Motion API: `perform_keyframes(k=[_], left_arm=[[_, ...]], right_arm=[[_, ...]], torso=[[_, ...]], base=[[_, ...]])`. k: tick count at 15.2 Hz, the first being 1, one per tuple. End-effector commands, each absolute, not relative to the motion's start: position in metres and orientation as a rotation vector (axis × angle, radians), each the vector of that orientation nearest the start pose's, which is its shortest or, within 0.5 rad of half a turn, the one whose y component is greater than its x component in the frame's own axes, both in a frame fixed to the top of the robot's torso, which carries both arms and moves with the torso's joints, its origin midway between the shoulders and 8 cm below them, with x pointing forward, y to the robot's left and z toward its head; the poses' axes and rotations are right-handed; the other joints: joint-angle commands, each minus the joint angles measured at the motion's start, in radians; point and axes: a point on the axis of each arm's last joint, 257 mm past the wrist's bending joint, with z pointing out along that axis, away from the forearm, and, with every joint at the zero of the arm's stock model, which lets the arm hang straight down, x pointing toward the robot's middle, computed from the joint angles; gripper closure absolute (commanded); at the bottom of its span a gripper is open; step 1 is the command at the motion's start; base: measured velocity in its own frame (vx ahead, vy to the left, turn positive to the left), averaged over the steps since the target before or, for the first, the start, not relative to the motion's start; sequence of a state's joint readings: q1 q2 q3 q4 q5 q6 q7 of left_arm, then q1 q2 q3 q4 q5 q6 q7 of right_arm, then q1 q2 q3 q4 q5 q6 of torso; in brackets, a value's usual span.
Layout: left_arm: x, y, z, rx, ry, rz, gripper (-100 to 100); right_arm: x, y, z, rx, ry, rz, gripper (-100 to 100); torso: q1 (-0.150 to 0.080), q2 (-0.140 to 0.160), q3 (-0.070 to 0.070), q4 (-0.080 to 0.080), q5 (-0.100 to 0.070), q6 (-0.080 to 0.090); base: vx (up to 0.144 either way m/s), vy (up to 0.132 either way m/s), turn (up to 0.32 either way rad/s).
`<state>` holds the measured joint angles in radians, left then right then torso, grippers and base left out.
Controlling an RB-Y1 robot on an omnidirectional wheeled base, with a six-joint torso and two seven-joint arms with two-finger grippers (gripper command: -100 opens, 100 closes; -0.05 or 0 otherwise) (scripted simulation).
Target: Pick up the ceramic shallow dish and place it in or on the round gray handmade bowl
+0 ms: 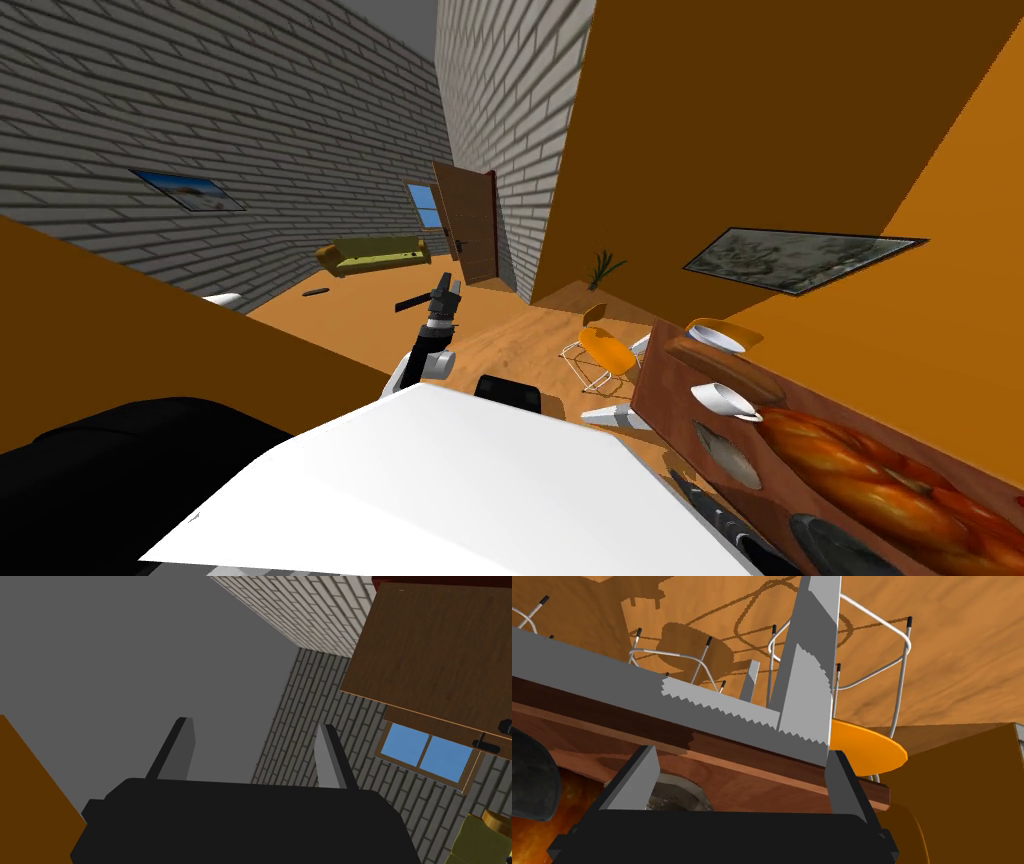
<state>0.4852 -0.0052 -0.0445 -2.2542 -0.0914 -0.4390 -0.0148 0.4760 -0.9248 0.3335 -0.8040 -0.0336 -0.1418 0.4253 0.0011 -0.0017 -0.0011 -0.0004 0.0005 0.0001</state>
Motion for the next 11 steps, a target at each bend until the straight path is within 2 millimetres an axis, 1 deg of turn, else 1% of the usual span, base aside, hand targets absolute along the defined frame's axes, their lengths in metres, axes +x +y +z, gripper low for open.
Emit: perform_keyframes(k=[1,2,3,4,5,6,7,8,10,11], left_arm=[[0.363,0.256,0.005,-0.661,0.717,-1.263,0],[0.363,0.256,0.005,-0.661,0.717,-1.263,0],[0.363,0.256,0.005,-0.661,0.717,-1.263,0],[0.363,0.256,0.005,-0.661,0.717,-1.263,0],[0.363,0.256,0.005,-0.661,0.717,-1.263,0],[0.363,0.256,0.005,-0.661,0.717,-1.263,0],[0.363,0.256,0.005,-0.661,0.717,-1.263,0],[0.363,0.256,0.005,-0.661,0.717,-1.263,0],[0.363,0.256,0.005,-0.661,0.717,-1.263,0],[0.363,0.256,0.005,-0.661,0.717,-1.263,0]], right_arm=[[0.048,-0.696,-0.499,0.602,2.556,-0.498,-100],[0.041,-0.701,-0.498,0.61,2.561,-0.518,-100],[0.041,-0.701,-0.498,0.61,2.561,-0.518,-100],[0.03,-0.713,-0.494,0.6,2.581,-0.569,-100],[0.024,-0.717,-0.492,0.607,2.584,-0.585,-100],[0.024,-0.717,-0.492,0.607,2.584,-0.585,-100],[0.013,-0.728,-0.487,0.6,2.602,-0.634,-100],[-0.002,-0.741,-0.482,0.601,2.619,-0.693,-100],[-0.004,-0.742,-0.481,0.603,2.62,-0.698,-100],[-0.015,-0.751,-0.477,0.602,2.634,-0.742,-100]], torso=[[0.0,0.0,0.0,0.0,0.0,0.0],[0.0,0.0,0.0,0.0,0.0,-0.001],[0.0,-0.001,0.0,0.0,0.0,0.0],[-0.001,0.0,0.0,0.0,0.0,0.0],[-0.001,0.0,0.0,0.0,0.0,0.0],[-0.001,0.0,0.0,0.0,0.0,0.0],[-0.001,0.0,0.0,0.0,0.0,0.0],[-0.001,0.0,0.0,0.0,0.0,-0.001],[-0.002,-0.002,-0.001,0.0,0.0,-0.001],[-0.002,-0.002,-0.001,0.0,0.0,0.0]], base=[[0.064,0.0,0.13],[0.075,-0.008,0.15],[0.055,-0.011,0.046],[0.063,-0.012,0.112],[0.072,-0.016,0.127],[0.052,-0.011,0.045],[0.065,-0.011,0.102],[0.103,-0.021,0.226],[0.083,-0.034,0.111],[0.073,-0.032,0.089]])
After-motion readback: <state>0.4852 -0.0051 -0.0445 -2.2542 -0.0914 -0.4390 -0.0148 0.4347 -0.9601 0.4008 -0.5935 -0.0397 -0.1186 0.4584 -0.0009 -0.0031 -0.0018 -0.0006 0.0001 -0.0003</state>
